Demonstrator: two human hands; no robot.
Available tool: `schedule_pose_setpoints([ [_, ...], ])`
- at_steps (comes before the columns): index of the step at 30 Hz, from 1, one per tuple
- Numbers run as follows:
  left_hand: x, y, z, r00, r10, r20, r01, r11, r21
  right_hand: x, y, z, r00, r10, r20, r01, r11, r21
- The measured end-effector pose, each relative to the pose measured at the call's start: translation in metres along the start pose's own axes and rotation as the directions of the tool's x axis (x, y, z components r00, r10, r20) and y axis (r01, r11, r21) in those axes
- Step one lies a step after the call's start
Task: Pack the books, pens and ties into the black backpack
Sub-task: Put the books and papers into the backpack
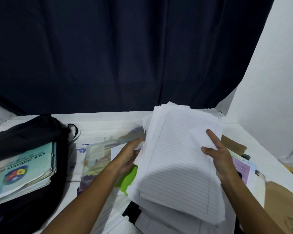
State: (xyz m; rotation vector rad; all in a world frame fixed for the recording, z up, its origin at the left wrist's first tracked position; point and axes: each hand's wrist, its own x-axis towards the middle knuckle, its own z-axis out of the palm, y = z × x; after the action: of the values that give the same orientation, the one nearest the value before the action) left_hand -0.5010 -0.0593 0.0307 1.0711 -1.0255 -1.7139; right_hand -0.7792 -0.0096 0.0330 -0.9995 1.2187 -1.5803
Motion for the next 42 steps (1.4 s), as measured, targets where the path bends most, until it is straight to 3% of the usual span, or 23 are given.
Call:
schedule_pose_setpoints([
  [2, -0.010, 0.014, 0.009, 0.996, 0.022, 0.089, -0.003, 0.976, -0.217, 0.001, -0.010, -0.003, 0.998, -0.006, 0.057, 0.004, 0.999, 0.037],
  [4, -0.015, 0.028, 0.015, 0.985, 0.092, 0.143, -0.049, 0.959, -0.281, 0.002, -0.018, -0.003, 0.993, -0.020, 0.116, 0.020, 1.000, 0.009],
  [8, -0.013, 0.047, 0.021, 0.962, 0.261, 0.079, -0.259, 0.965, -0.029, -0.002, -0.032, 0.000, 0.978, -0.047, 0.205, 0.054, 0.998, -0.026],
  [14, -0.021, 0.057, 0.022, 0.857, 0.508, 0.086, -0.510, 0.809, 0.293, -0.018, -0.063, 0.013, 0.952, -0.210, 0.223, 0.259, 0.941, -0.218],
  [19, -0.026, 0.086, 0.027, 0.808, 0.578, 0.112, -0.587, 0.773, 0.241, -0.023, -0.090, 0.018, 0.874, -0.372, 0.312, 0.449, 0.864, -0.227],
  [22, -0.036, 0.098, 0.036, 0.807, 0.583, 0.092, -0.589, 0.790, 0.169, -0.026, -0.105, 0.025, 0.834, -0.483, 0.266, 0.546, 0.792, -0.274],
  [25, -0.045, 0.107, 0.046, 0.765, 0.643, 0.030, -0.629, 0.736, 0.249, -0.027, -0.108, 0.031, 0.777, -0.589, 0.223, 0.629, 0.708, -0.320],
  [28, -0.045, 0.110, 0.049, 0.782, 0.623, 0.024, -0.616, 0.767, 0.178, -0.024, -0.099, 0.034, 0.760, -0.621, 0.191, 0.646, 0.690, -0.325],
  [31, -0.036, 0.107, 0.045, 0.837, 0.547, 0.024, -0.548, 0.835, 0.047, -0.023, -0.082, 0.037, 0.788, -0.593, 0.163, 0.611, 0.727, -0.313],
  [35, -0.024, 0.097, 0.041, 0.881, 0.474, 0.011, -0.474, 0.881, 0.001, -0.020, -0.060, 0.036, 0.836, -0.543, 0.075, 0.540, 0.793, -0.282],
  [38, -0.017, 0.085, 0.041, 0.896, 0.442, -0.036, -0.441, 0.897, 0.026, -0.017, -0.053, 0.033, 0.878, -0.479, -0.028, 0.463, 0.861, -0.213],
  [42, -0.013, 0.068, 0.042, 0.888, 0.445, -0.117, -0.441, 0.895, 0.058, -0.017, -0.048, 0.032, 0.906, -0.420, -0.048, 0.404, 0.894, -0.196],
])
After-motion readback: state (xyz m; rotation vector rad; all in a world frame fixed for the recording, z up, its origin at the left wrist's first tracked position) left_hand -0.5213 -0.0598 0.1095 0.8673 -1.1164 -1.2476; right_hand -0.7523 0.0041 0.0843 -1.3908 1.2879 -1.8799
